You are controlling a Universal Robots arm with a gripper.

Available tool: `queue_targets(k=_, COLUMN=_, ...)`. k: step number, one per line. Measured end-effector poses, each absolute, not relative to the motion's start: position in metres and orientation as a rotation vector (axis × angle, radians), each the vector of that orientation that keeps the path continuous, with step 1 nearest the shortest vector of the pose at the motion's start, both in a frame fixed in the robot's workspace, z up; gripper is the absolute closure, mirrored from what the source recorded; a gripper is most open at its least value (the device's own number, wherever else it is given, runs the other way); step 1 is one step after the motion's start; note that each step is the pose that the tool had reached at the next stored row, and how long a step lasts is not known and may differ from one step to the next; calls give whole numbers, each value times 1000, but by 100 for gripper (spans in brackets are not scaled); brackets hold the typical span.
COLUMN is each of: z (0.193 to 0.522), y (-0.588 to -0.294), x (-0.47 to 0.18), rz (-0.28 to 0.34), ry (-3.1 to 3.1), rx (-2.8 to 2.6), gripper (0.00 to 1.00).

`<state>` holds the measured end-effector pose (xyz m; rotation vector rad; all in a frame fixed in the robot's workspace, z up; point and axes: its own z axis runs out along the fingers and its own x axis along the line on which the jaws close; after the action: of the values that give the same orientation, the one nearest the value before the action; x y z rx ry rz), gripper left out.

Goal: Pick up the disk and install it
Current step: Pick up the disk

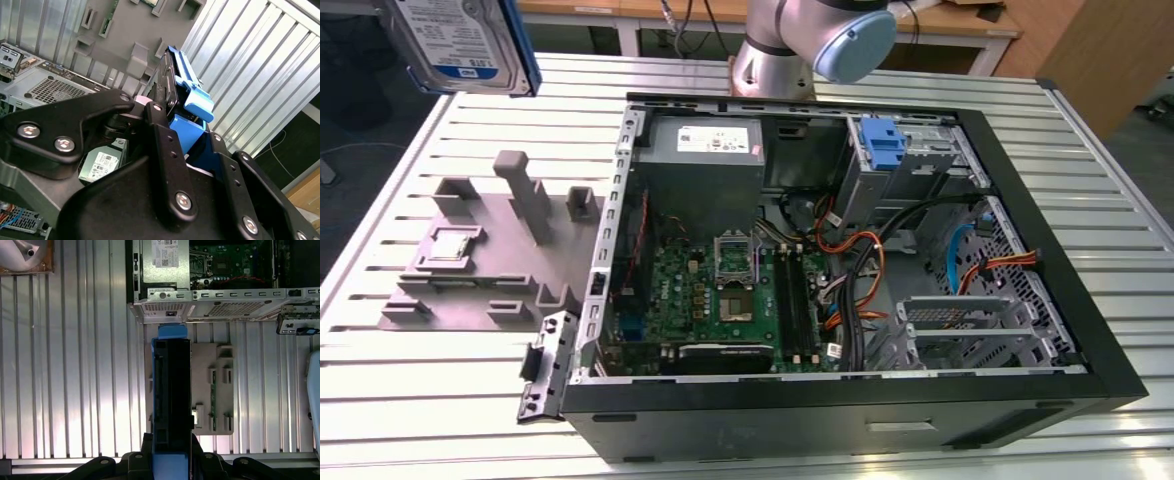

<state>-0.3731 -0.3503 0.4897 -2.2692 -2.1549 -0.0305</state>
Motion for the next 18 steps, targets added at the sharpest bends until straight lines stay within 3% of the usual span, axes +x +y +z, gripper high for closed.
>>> queue_targets(k=18, z=489, y=-350, x=-350, rz=-31, ry=-2155, rx=-2269, gripper=63)
